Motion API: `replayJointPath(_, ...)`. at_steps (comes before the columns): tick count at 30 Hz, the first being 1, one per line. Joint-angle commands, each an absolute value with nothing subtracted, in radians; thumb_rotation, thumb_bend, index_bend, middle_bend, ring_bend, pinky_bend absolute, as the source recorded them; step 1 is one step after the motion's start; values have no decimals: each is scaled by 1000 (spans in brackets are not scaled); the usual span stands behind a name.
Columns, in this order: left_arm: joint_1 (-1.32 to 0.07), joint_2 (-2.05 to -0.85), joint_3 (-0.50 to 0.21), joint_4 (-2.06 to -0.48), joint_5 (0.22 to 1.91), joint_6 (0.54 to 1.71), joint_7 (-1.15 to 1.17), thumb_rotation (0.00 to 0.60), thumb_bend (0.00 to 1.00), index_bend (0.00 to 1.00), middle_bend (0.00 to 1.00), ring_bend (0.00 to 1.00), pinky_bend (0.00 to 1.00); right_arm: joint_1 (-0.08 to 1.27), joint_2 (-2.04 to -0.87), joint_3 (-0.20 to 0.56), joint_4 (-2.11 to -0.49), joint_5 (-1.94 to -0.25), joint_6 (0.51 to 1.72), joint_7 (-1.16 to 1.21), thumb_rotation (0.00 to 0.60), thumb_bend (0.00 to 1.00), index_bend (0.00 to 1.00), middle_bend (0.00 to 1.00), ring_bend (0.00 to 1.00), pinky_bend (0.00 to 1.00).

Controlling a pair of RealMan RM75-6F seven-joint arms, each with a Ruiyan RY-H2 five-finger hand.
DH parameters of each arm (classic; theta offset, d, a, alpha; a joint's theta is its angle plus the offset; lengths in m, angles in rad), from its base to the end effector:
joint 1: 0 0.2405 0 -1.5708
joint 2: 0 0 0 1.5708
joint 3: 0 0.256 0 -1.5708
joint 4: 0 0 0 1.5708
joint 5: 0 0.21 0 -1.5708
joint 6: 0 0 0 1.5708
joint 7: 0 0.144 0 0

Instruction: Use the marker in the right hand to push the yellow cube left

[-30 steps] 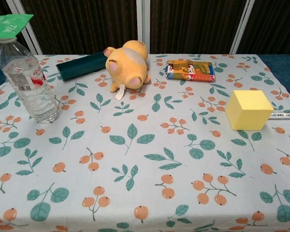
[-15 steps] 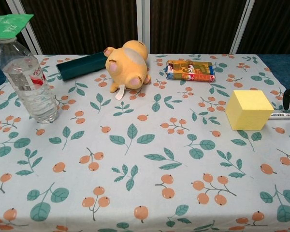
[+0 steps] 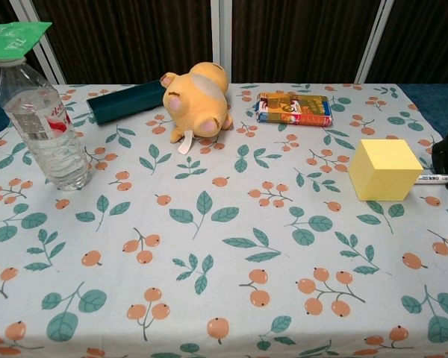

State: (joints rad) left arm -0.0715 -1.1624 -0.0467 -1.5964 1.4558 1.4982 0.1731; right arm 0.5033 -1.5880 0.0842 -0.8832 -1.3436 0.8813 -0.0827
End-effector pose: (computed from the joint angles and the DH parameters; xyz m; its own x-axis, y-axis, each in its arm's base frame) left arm -0.3181 0.1760 0.1502 0.5212 0.0074 0.8534 0.8523 0.0466 -0.5209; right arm -0.3449 -0.3339 0.0252 0.6550 -0.3023 0.6925 -0.7502 -0.1514 0.6436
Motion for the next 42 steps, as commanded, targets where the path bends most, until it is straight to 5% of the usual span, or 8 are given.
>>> replayJointPath(1,-72,-1164,-46,-1594,1456,1497,171,600,0,171,135,117,139,502,-1591,81,-877,-1347,885,-73,600,313,554,482,188,272)
replayJointPath(10,-75,-1165,-49,-1596,1464,1500,173,600,0,171,135,117,139,477,-1547,79,-923,-1356,936,-51,600,461,639,533,234,280)
replayJointPath(17,-76,-1173,-47,-1590,1470,1502,171,600,0,172,135,117,138,463,-1488,86,-1013,-1327,933,-81,600,471,663,552,246,280)
replayJointPath(42,-75,-1183,-47,-1556,1474,1503,132,600,0,171,135,116,139,613,-1544,143,-1175,-1271,822,-255,600,477,693,570,246,281)
